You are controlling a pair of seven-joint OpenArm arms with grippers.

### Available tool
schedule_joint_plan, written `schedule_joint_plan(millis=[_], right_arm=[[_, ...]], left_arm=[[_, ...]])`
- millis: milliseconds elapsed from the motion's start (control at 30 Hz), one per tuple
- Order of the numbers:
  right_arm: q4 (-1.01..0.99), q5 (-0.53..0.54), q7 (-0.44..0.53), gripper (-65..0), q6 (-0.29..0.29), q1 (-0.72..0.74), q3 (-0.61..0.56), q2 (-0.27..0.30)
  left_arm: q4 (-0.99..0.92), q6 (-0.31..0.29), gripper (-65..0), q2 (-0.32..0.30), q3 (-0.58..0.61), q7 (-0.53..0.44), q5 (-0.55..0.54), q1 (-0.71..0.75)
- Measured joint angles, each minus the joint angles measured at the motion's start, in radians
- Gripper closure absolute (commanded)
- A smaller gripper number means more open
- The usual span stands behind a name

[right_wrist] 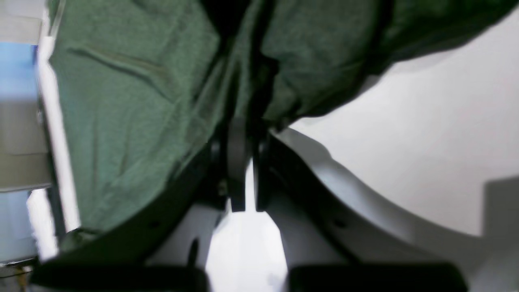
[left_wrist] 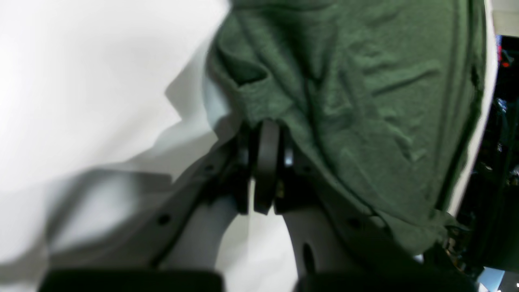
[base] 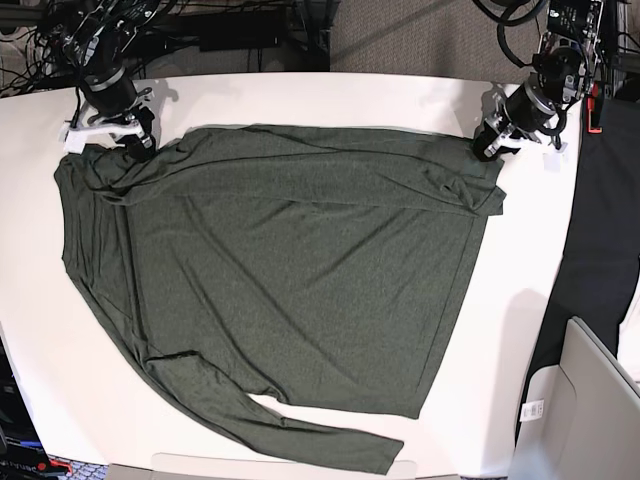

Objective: Fold the T-shirt properly
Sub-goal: 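Raise the right gripper away from the shirt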

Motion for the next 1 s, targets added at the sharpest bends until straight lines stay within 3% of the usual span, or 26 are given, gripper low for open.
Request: schedule_joint_plan(millis=[300,467,1000], right_arm=[[0.050,0.036,-0.006,-1.6,-0.002,-0.103,0.087,0.000],[0.124,0.047,0.004,-1.7,-0.001,-0.109,0.143,0.003],[0.104,0.108,0.000,-1.7,-0.005,-0.122,0.262,0.000]], left_arm=[[-0.002,0.002,0.0,0.000,0.000,0.000,0.000,-0.001],[-0.002,0.002,0.0,0.000,0.000,0.000,0.000,0.000],[-0.002,0.002,0.0,0.000,0.002,0.000,0.000,0.001]])
